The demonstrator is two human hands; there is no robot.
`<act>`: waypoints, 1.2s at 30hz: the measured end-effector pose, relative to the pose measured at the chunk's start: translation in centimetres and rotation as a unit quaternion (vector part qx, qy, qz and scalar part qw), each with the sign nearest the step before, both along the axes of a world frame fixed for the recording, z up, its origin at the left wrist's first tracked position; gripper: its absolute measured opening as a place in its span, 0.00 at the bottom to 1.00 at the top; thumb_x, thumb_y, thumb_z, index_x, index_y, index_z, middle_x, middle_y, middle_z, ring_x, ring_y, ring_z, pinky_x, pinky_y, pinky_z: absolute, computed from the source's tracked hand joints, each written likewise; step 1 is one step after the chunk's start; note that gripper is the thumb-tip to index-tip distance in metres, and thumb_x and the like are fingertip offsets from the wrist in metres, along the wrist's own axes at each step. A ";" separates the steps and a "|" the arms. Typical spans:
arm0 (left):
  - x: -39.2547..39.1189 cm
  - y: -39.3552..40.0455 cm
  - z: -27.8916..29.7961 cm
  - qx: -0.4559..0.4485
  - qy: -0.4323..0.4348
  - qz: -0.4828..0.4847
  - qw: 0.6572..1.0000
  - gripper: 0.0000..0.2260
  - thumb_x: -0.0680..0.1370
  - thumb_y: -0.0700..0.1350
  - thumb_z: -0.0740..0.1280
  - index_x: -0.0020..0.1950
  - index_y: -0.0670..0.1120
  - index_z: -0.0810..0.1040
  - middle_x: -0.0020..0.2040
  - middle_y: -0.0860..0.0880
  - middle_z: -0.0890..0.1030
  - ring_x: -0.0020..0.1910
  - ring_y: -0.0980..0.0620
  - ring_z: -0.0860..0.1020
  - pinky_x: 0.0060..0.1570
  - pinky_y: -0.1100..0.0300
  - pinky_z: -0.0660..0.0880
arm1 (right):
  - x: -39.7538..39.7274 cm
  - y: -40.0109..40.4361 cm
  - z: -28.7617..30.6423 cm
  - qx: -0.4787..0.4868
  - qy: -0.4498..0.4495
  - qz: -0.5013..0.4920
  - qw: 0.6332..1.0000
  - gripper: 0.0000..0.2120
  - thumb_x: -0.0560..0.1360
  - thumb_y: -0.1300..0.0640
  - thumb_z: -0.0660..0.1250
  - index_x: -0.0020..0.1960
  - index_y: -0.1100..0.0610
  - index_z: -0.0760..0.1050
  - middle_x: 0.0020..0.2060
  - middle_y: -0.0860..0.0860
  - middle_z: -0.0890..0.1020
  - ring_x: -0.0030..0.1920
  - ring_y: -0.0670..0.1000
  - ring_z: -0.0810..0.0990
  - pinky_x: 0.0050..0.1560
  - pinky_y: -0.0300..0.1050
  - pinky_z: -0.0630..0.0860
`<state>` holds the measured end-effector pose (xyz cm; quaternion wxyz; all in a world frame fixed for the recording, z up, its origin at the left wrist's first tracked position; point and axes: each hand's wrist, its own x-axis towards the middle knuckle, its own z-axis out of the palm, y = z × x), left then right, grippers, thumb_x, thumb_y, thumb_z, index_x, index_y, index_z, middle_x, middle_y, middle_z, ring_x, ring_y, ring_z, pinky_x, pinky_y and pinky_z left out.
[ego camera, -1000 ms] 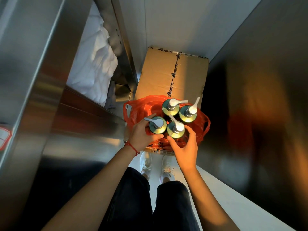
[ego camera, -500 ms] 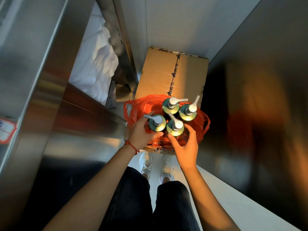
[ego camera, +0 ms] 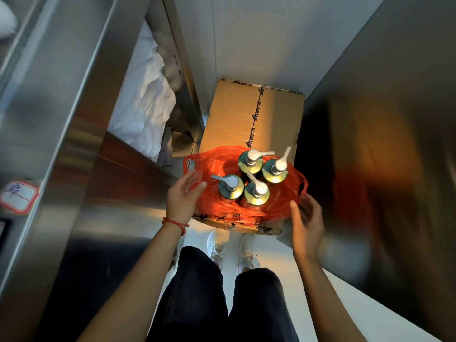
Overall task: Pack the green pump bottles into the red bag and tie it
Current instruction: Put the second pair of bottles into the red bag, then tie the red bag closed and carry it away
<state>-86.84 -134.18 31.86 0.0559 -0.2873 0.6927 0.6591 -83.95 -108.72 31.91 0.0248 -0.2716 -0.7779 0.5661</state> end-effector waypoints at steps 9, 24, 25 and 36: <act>-4.2 -1.4 -4.9 -0.207 -0.067 0.041 0.975 0.15 0.74 0.41 0.66 0.60 0.43 0.75 0.54 0.39 0.81 0.54 0.41 0.77 0.51 0.56 0.70 | -4.0 1.7 -3.5 0.093 -0.076 -0.043 0.992 0.24 0.74 0.55 0.67 0.67 0.61 0.68 0.65 0.60 0.73 0.65 0.58 0.72 0.66 0.56 0.68; -6.2 -1.8 -4.9 0.111 -0.099 0.119 0.982 0.02 0.73 0.36 0.67 0.42 0.43 0.77 0.27 0.53 0.83 0.30 0.57 0.82 0.34 0.64 0.80 | -4.7 1.1 -2.4 0.046 -0.046 -0.092 0.994 0.09 0.74 0.57 0.66 0.48 0.61 0.81 0.42 0.56 0.83 0.39 0.44 0.78 0.34 0.22 0.69; -6.1 -1.6 -3.8 0.119 -0.088 0.116 0.982 0.02 0.73 0.37 0.67 0.41 0.43 0.77 0.27 0.52 0.83 0.31 0.56 0.82 0.34 0.64 0.80 | -4.6 0.9 -1.6 0.031 -0.032 -0.097 0.994 0.08 0.74 0.58 0.66 0.47 0.60 0.82 0.41 0.56 0.83 0.37 0.39 0.78 0.35 0.22 0.69; -5.3 1.2 11.0 0.081 0.088 -0.017 0.993 0.06 0.72 0.36 0.67 0.40 0.46 0.81 0.31 0.53 0.84 0.34 0.55 0.82 0.39 0.64 0.79 | -6.4 -1.4 10.8 -0.106 0.128 -0.118 0.979 0.08 0.73 0.60 0.67 0.38 0.53 0.82 0.26 0.41 0.83 0.29 0.40 0.79 0.34 0.31 0.75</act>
